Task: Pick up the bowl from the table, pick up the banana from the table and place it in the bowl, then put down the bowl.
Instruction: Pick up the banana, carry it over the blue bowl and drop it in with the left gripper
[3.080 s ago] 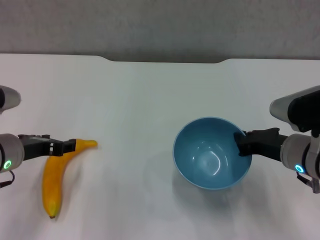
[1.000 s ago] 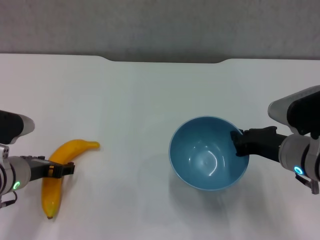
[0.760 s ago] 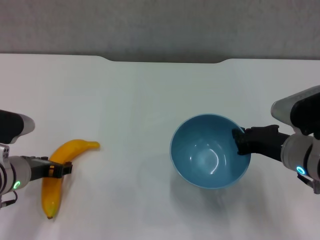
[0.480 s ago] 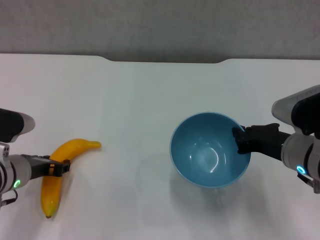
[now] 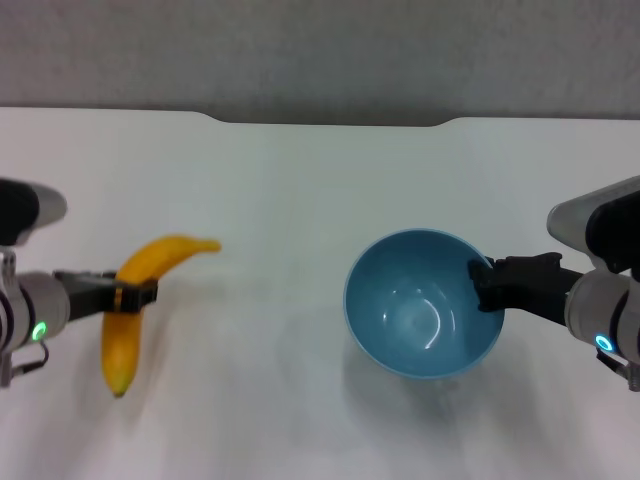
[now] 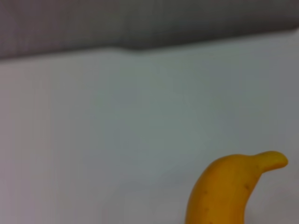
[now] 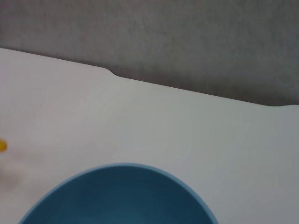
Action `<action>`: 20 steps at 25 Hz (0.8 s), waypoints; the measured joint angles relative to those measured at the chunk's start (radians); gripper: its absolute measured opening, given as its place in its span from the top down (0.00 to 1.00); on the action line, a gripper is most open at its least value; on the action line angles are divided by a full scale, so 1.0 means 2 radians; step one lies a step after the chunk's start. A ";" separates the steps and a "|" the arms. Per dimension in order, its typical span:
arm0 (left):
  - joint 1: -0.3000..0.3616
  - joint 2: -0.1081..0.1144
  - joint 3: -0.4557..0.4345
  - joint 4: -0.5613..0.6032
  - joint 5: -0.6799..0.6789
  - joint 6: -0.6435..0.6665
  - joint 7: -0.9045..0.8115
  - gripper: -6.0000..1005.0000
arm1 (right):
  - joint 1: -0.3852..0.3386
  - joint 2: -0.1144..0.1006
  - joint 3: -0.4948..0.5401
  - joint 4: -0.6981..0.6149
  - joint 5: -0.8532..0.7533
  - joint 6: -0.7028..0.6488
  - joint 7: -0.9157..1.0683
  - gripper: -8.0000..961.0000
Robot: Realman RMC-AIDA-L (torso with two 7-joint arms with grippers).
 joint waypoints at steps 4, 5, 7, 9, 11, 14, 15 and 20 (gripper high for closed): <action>0.008 0.001 -0.006 -0.040 -0.025 -0.002 0.002 0.47 | 0.008 -0.001 -0.004 -0.002 0.013 0.003 0.000 0.91; 0.011 0.001 -0.007 -0.050 -0.034 -0.002 0.002 0.47 | 0.010 -0.001 -0.005 -0.002 0.017 0.003 0.000 0.91; 0.018 0.001 -0.007 -0.071 -0.068 0.002 0.011 0.47 | 0.011 -0.001 -0.007 -0.004 0.027 0.001 -0.001 0.91; 0.025 0.001 -0.007 -0.085 -0.114 0.012 0.035 0.47 | 0.014 0.000 -0.011 -0.008 0.041 -0.003 -0.004 0.91; 0.035 0.000 -0.007 -0.093 -0.192 0.023 0.084 0.47 | 0.019 0.000 -0.016 -0.015 0.057 -0.010 -0.010 0.91; 0.046 -0.001 -0.006 -0.094 -0.320 0.028 0.174 0.47 | 0.025 0.000 -0.024 -0.021 0.078 -0.019 -0.017 0.91; 0.049 -0.001 -0.004 -0.091 -0.367 0.028 0.208 0.47 | 0.026 0.000 -0.025 -0.022 0.085 -0.022 -0.021 0.91; 0.055 -0.002 0.007 -0.055 -0.568 -0.001 0.355 0.47 | 0.028 0.000 -0.031 -0.023 0.120 -0.037 -0.042 0.91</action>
